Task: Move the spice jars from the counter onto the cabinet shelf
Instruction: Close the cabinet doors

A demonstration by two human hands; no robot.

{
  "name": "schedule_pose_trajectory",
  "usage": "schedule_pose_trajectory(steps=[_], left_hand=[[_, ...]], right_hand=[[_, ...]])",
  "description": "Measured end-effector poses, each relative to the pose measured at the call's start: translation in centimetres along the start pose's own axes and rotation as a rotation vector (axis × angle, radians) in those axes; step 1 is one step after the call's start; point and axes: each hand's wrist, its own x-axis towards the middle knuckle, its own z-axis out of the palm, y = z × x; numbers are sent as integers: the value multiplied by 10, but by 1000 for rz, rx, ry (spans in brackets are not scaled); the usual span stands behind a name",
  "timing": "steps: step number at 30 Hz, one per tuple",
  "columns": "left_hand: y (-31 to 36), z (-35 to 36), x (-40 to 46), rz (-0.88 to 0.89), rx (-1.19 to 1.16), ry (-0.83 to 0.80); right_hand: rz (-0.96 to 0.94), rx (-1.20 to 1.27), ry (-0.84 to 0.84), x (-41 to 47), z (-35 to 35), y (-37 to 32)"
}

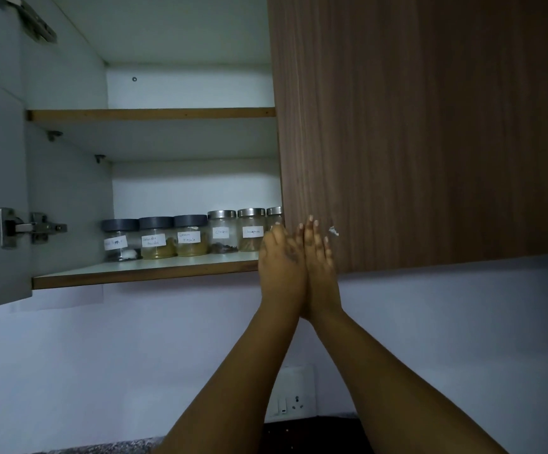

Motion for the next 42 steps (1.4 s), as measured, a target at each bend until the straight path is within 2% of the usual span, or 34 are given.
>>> schedule_pose_trajectory(steps=[3,5,9,11,15,25,28,34,38,42], left_hand=[[-9,11,-7,79,228,-2],[-22,17,-22,116,317,-17],[-41,12,-68,185,345,-52],[-38,-7,-85,184,328,-35],[-19,-65,-109,160,320,6],[10,-241,-204,81,361,95],[10,-300,-215,71,392,190],[-2,-424,-212,-56,556,425],[-24,-496,-205,-19,632,506],[-53,-549,-200,68,596,491]], right_hand=[[43,-36,-45,-16,3,-1],[33,-24,-133,-35,5,1],[-25,-3,-345,-70,-5,4],[-2,32,-381,-80,-23,0],[36,104,-327,-94,-88,-29],[-8,246,-169,-149,-237,-131],[9,329,-136,-148,-271,-178],[-120,481,-84,-140,-336,-290],[-193,573,-64,-128,-361,-358],[-271,720,-96,-119,-370,-422]])
